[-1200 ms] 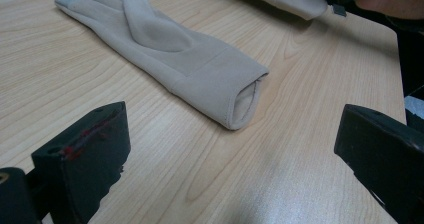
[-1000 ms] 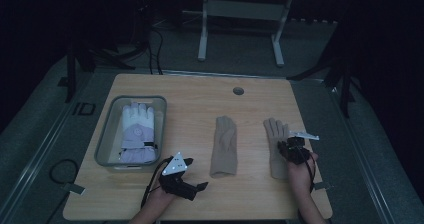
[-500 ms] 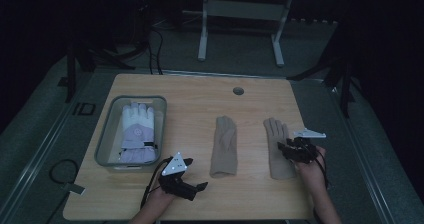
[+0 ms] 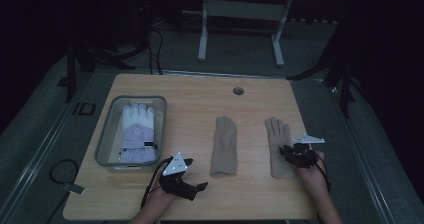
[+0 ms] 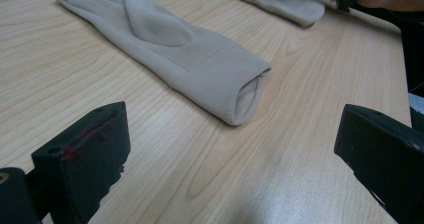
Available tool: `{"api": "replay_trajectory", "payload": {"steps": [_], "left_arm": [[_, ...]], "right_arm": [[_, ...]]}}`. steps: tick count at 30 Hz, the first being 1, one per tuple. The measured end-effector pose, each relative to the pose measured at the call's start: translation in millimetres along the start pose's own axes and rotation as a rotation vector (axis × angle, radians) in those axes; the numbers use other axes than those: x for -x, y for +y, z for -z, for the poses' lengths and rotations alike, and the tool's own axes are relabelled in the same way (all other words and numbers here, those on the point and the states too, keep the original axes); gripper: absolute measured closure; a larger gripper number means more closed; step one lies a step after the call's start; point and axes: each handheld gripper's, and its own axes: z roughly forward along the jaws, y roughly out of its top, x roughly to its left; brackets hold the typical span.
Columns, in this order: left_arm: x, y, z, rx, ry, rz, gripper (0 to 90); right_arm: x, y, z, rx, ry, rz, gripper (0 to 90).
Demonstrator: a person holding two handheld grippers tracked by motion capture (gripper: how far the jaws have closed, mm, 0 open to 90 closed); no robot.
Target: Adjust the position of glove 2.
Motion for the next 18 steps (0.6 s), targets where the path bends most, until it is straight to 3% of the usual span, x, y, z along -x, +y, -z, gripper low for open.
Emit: {"api": "replay_trajectory", "payload": {"steps": [4,8,14,18], "left_arm": [[0.6,0.6,-0.4,0.002,0.000,0.001,1.5],[0.4,1.2,0.3,0.004,0.000,-0.002,1.5],[0.6,2.0,1.4,0.006,0.002,-0.008,1.5],[-0.1,2.1,1.2,0.005,0.003,-0.009,1.5]], "right_arm": [[-10.6,3.2,-0.1,-0.009,-0.074,-0.045,83.8],[-22.5,13.6,7.2,0.034,-0.114,-0.101,84.2],[-43.9,38.7,20.7,0.095,-0.119,-0.174,84.2],[-62.9,52.5,24.8,0.122,-0.097,-0.205,84.1]]}}
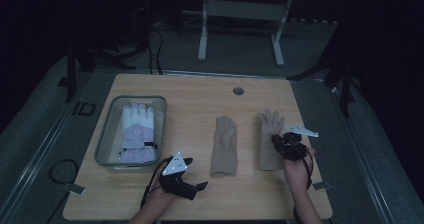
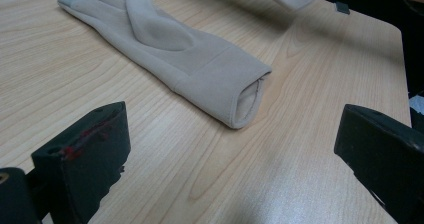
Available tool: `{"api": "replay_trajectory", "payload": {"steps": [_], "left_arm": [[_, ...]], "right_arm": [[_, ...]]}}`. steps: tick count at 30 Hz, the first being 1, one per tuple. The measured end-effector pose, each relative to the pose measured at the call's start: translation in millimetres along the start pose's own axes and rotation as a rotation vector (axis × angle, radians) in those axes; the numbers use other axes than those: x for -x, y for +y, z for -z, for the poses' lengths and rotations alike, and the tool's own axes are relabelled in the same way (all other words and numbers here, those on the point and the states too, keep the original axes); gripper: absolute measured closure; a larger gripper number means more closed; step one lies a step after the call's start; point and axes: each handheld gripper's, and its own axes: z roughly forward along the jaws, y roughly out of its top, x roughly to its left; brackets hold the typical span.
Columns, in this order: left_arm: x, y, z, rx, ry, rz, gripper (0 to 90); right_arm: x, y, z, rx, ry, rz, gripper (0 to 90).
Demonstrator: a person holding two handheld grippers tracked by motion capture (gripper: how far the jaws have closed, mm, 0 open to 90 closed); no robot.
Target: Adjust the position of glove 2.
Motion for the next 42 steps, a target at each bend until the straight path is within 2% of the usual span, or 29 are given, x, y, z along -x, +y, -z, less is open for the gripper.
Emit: {"api": "replay_trajectory", "payload": {"steps": [1,2,4,8,13,14,16,18,20,21,23,25,26,28,32,35,40,42], "left_arm": [[-0.4,-0.1,-0.2,0.001,0.001,-0.001,1.5],[-0.4,-0.1,-0.2,0.001,0.001,-0.001,1.5],[-1.0,-0.1,0.0,0.002,-0.001,0.000,1.5],[-1.9,-0.5,-0.1,-0.001,-0.001,-0.005,1.5],[-1.6,0.0,-0.7,-0.004,0.000,-0.015,1.5],[-1.5,0.1,-0.8,-0.005,-0.001,-0.015,1.5],[-1.4,0.2,-0.4,-0.001,-0.006,-0.012,1.5],[-1.4,0.3,0.3,0.000,-0.006,-0.014,1.5],[-1.6,0.3,0.8,0.000,-0.005,-0.016,1.5],[-1.8,0.1,1.0,0.000,-0.006,-0.015,1.5],[-2.3,0.0,0.7,-0.003,-0.007,-0.014,1.5],[-1.9,0.2,0.6,-0.001,-0.009,-0.013,1.5],[-1.4,0.3,0.5,0.001,-0.011,-0.014,1.5],[-1.0,0.4,0.2,-0.003,-0.012,-0.016,1.5],[-0.6,0.4,-1.6,-0.006,-0.014,-0.017,1.5],[0.0,0.6,-1.6,-0.002,-0.024,-0.018,1.5],[-0.3,1.2,-0.6,0.008,-0.030,-0.017,1.5],[0.1,1.3,-0.5,0.005,-0.028,-0.021,1.5]], "right_arm": [[-6.5,1.5,0.5,0.008,0.007,-0.011,84.1],[-6.5,1.5,0.5,0.008,0.007,-0.011,84.1],[-24.7,3.8,-1.4,0.008,0.027,-0.007,84.1],[-51.4,4.9,-9.6,0.001,0.065,-0.021,84.0],[-79.7,9.7,-13.3,0.022,0.106,-0.043,83.9],[-89.7,11.2,-14.8,0.022,0.111,-0.035,83.9],[-99.5,11.3,-17.4,0.027,0.104,-0.034,83.8],[-107.5,10.5,-21.8,0.018,0.119,-0.047,83.8],[-110.2,9.7,-23.2,0.018,0.117,-0.048,83.8],[-118.1,6.3,-27.9,0.012,0.128,-0.054,83.7],[-124.0,2.4,-30.4,0.009,0.139,-0.069,83.6],[-128.9,-1.8,-33.3,0.015,0.125,-0.054,83.5],[-129.3,-3.5,-35.4,0.015,0.117,-0.053,83.4],[-127.1,-5.8,-40.2,-0.002,0.128,-0.084,83.4],[-128.2,-13.6,-48.6,-0.013,0.109,-0.094,82.0],[-129.1,-19.0,-54.4,-0.032,0.107,-0.083,79.8],[-128.8,-26.3,-65.2,-0.083,0.099,-0.035,76.5],[-128.6,-26.9,-65.1,-0.076,0.099,-0.025,71.3]]}}
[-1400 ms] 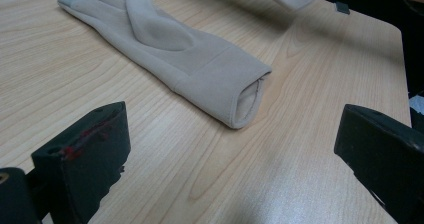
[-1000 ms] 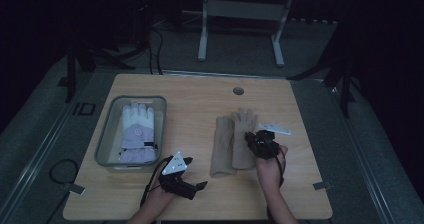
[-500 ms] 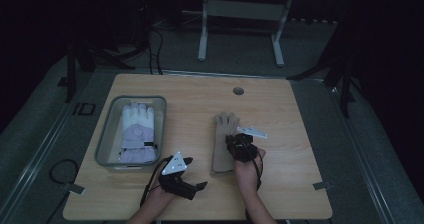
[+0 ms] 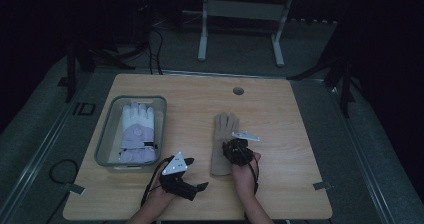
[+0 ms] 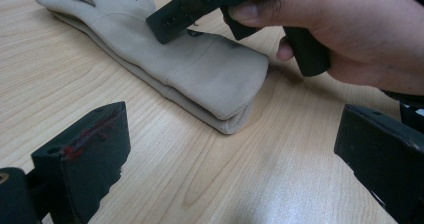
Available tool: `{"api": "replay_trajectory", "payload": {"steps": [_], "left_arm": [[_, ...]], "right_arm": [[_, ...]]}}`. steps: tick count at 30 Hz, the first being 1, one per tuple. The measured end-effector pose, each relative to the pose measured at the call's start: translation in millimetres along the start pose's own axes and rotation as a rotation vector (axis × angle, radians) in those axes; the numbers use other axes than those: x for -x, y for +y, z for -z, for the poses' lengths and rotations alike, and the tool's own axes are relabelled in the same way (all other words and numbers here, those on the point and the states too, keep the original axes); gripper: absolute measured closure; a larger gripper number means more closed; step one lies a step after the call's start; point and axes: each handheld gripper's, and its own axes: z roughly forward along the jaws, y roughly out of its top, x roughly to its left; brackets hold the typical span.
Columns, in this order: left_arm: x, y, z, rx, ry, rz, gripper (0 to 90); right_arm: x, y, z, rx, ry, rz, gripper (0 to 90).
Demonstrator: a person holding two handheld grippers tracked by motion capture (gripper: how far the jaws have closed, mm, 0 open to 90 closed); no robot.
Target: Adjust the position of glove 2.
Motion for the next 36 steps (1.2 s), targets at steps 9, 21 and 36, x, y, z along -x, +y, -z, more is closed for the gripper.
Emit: {"api": "replay_trajectory", "payload": {"steps": [9,21,36], "left_arm": [[3.6,0.9,-2.8,0.007,0.000,-0.007,1.4],[10.6,5.7,-11.2,0.009,0.018,-0.021,1.6],[4.5,13.1,-18.2,-0.012,-0.021,0.027,4.9]], "right_arm": [[21.4,19.4,15.4,-0.004,0.094,0.057,24.6],[53.1,22.9,28.2,-0.025,0.322,0.320,15.2],[90.1,24.4,35.1,-0.081,0.397,0.439,13.2]]}}
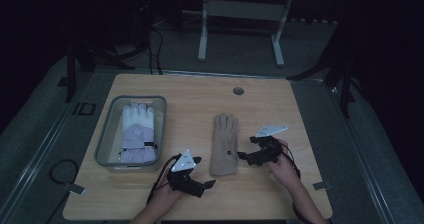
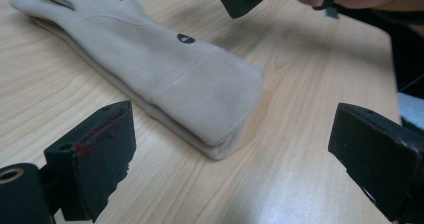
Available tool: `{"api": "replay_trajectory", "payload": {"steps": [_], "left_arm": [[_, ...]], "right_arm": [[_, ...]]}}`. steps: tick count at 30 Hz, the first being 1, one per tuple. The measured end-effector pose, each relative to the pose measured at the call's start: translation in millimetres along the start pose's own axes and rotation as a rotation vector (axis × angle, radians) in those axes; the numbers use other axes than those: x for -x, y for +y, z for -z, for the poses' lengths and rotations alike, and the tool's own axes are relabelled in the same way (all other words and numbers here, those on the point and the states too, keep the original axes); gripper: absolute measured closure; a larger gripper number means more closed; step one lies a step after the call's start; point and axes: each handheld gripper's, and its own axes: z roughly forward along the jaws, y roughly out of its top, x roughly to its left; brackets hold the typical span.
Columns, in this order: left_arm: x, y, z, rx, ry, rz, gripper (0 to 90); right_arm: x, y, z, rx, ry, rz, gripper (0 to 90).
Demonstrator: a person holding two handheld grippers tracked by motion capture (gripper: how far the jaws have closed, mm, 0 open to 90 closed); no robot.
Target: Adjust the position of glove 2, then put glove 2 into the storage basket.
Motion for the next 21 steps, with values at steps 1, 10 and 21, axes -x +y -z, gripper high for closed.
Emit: {"api": "replay_trajectory", "payload": {"steps": [1,10,21], "left_arm": [[0.0,0.0,0.0,0.000,0.000,0.000,4.9],[-5.6,14.9,-6.4,-0.021,-0.024,-0.006,8.9],[3.9,31.1,-33.6,-0.104,-0.066,-0.163,15.3]], "right_arm": [[0.0,0.0,0.0,0.000,0.000,0.000,13.2],[10.7,6.4,0.3,0.011,0.021,-0.026,13.6],[28.8,26.7,-19.5,0.038,0.030,-0.208,13.5]]}}
